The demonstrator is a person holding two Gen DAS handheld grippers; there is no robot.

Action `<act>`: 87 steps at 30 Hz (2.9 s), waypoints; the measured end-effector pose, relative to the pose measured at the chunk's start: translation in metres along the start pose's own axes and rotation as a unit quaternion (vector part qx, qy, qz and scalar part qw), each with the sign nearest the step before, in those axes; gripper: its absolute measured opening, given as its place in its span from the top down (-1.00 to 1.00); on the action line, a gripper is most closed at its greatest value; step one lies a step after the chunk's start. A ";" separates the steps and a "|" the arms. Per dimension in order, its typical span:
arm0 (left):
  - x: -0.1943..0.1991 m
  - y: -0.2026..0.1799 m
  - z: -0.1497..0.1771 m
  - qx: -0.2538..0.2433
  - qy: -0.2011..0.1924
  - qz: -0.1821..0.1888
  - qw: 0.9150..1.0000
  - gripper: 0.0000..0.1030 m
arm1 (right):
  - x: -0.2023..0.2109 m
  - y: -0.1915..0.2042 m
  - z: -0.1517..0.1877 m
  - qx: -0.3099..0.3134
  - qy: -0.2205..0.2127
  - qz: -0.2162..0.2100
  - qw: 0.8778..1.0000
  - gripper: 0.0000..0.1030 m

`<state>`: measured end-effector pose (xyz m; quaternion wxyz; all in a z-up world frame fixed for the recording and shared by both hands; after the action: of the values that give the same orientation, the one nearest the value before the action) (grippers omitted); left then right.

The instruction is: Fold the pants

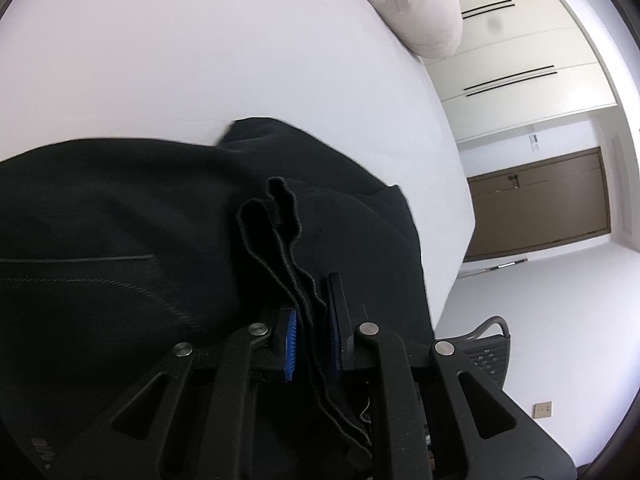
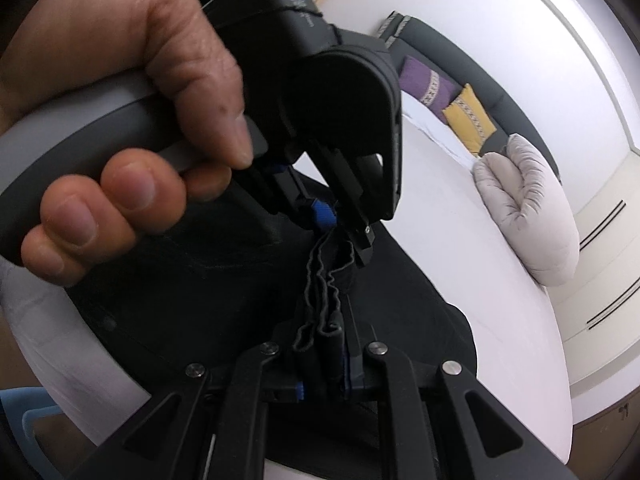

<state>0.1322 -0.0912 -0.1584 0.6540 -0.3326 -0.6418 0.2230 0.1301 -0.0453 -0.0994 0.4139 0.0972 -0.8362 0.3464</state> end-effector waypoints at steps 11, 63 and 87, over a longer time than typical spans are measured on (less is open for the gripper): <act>0.004 0.037 0.018 0.025 -0.023 -0.041 0.999 0.76 | -0.014 -0.002 0.009 -0.016 0.039 -0.077 0.996 0.30; -0.012 -0.046 0.106 -0.167 -0.076 -0.130 0.974 0.76 | -0.121 -0.226 0.183 -0.459 0.144 -0.465 0.744 1.00; 0.138 0.119 0.221 0.224 -0.291 0.053 0.929 -0.37 | -0.052 -0.213 0.086 -0.435 0.008 -0.559 0.706 -0.17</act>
<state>-0.0595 0.1214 -0.1590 0.4834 -0.1319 -0.7187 0.4821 0.2049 -0.2659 -0.0683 0.5345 0.3532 -0.6832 -0.3504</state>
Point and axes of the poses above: each gripper's, at about its wrist camera, not at the fingertips, and x roughly against the way its jaws point, y to its left, z to its underside, the point moved 4 cm from there along -x, roughly the way its jaws point, and after that the axes turned 11 degrees about y, right-handed, at the moved point
